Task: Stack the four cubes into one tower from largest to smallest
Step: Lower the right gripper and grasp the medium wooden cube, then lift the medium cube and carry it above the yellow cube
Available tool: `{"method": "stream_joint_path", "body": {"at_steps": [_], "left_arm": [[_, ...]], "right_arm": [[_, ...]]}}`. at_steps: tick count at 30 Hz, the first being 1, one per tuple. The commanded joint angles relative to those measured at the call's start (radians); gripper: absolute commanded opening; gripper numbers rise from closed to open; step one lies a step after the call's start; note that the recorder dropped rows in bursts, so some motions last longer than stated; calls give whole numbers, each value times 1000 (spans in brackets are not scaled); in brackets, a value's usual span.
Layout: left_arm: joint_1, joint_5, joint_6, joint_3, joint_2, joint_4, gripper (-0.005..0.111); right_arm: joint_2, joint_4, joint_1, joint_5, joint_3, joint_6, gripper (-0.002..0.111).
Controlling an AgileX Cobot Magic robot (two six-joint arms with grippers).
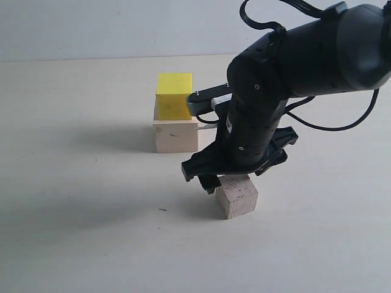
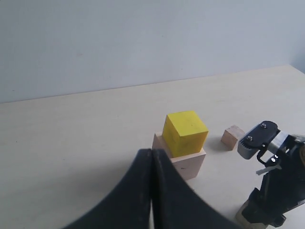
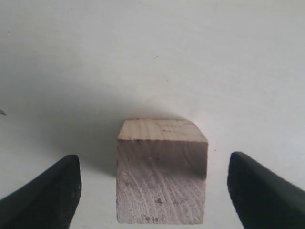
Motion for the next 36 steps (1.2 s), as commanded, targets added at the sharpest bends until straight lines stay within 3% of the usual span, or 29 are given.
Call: {"method": "stream_joint_path", "body": {"at_steps": [1,10,13,16,21,27,36], "left_arm": [[3,-7,1,5,-5,-7,0],[3,-16,2,5,-5,-3,0],[3,-21,13,5,-5,-3,0],[3,-21,20,5,-5,-3,0],[3,-23,20,5,-5,-3,0],[3,-23,20,5,-5,-3,0],[3,-3,20,5,-5,-7,0]], "right_arm": [[38,-6,-6,-3,-4,4,78],[61,-1,-6,-11,-4,4,78],[73,16,-6,-11,-4,1,74],[82,16,-6,-9,-4,1,61],[73,-9,-6,24,-4,1,29],[3,-96,-6,161,-34,-7,0],[-200,-234,-55,269,-99,-28,0]]}}
